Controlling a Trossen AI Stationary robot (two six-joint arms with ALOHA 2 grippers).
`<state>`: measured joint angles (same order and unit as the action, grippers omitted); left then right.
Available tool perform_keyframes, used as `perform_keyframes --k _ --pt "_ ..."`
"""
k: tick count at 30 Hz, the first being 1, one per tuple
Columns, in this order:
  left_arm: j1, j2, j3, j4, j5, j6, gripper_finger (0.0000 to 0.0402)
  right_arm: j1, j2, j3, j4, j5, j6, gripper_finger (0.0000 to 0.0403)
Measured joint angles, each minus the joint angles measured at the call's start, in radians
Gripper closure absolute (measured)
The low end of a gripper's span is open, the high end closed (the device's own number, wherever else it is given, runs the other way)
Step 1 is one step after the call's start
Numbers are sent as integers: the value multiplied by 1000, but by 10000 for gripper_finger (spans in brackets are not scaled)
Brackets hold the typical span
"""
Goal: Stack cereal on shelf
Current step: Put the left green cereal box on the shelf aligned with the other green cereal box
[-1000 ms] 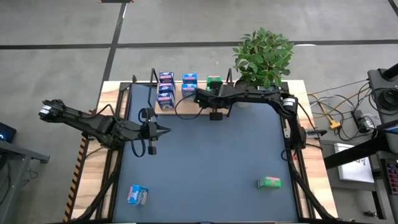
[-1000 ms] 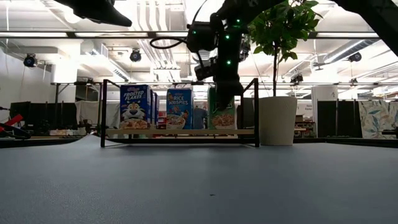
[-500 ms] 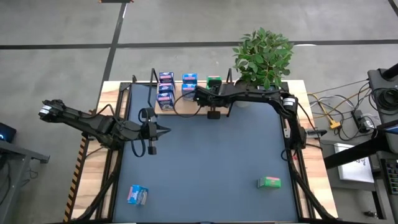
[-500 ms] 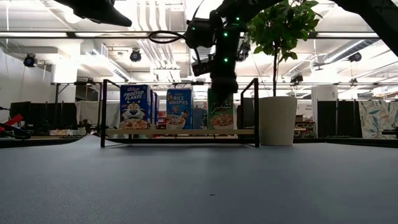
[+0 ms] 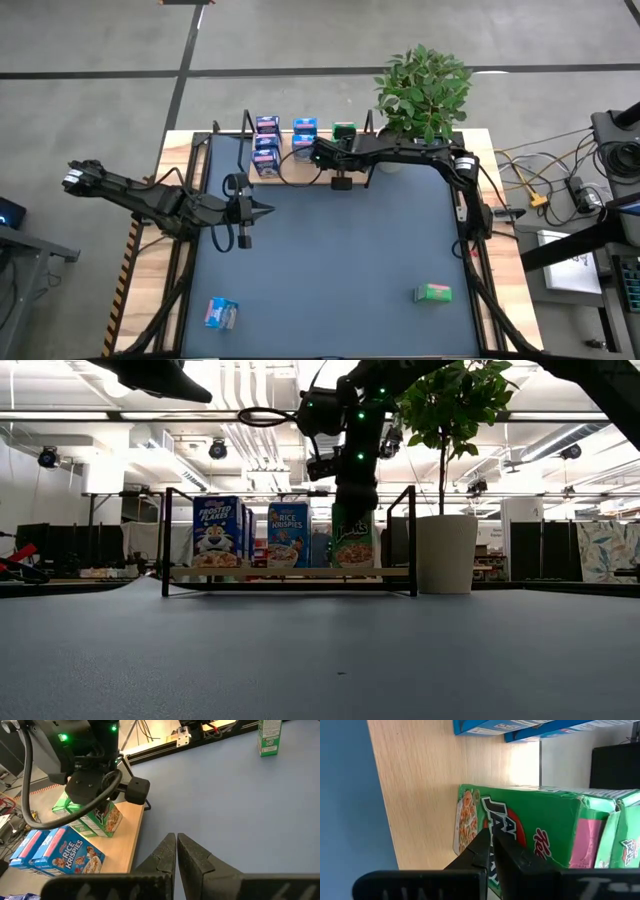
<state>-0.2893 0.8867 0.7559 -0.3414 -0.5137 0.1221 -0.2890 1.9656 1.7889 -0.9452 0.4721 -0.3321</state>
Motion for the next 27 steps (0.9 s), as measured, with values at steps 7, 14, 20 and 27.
perform_keyframes --k 7,14,20,27 --pt "0 0 0 -1 0 0 402 35 -59 0 0 -6 14 390" --pt "0 0 0 -1 0 0 402 13 -155 1 108 -111 75 390" --pt "1 0 0 2 0 10 402 -40 -144 -6 231 -139 70 390" --pt "1 0 0 2 0 15 402 -59 -125 -14 172 -143 51 390"
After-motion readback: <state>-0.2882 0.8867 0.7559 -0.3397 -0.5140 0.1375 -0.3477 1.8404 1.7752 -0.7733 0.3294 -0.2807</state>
